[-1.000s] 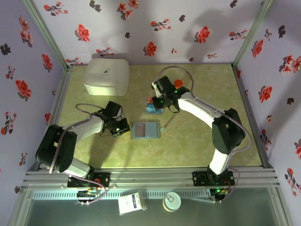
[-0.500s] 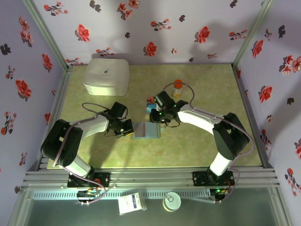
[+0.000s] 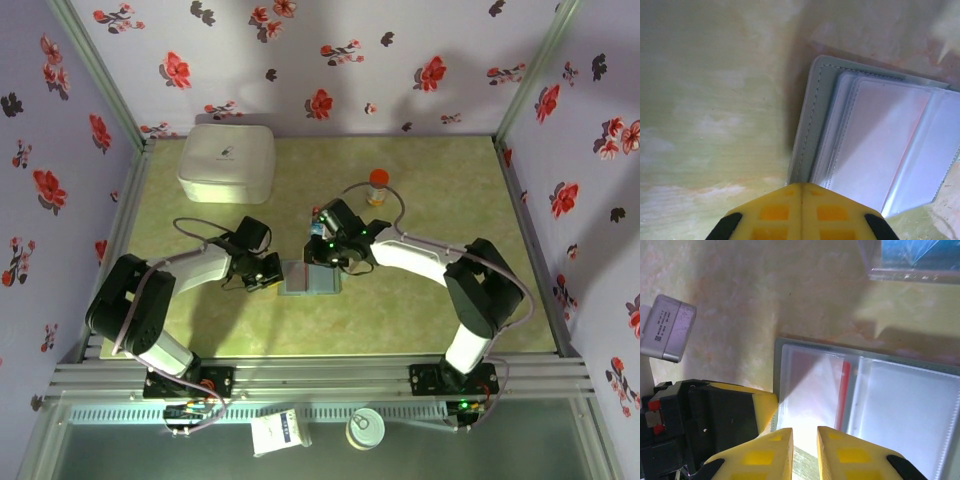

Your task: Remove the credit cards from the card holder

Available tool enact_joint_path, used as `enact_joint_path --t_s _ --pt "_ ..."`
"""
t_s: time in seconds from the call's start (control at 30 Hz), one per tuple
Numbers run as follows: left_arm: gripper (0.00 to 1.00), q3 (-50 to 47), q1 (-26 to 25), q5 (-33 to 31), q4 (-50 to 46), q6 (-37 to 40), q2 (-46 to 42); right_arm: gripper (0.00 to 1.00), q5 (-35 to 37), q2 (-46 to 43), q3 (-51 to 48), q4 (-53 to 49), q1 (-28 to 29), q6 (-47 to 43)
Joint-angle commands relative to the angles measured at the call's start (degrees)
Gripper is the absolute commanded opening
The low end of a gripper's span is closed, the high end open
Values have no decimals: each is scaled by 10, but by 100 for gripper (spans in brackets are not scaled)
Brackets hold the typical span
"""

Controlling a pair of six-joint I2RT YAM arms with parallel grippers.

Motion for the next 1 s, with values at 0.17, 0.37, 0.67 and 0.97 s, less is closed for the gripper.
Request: enact_joint_path --t_s 0.17,0.37,0.67,0.97 --pt "1 -5 -5 -12 -5 2 10 22 -18 35 8 21 19 38" --pt "1 -10 -5 -12 -2 3 12 22 -43 59 7 50 22 55" --pt "1 -12 -5 -13 -1 7 18 22 -56 92 8 69 24 64" --pt "1 -5 -5 -24 -16 18 22 23 -51 109 10 65 24 60"
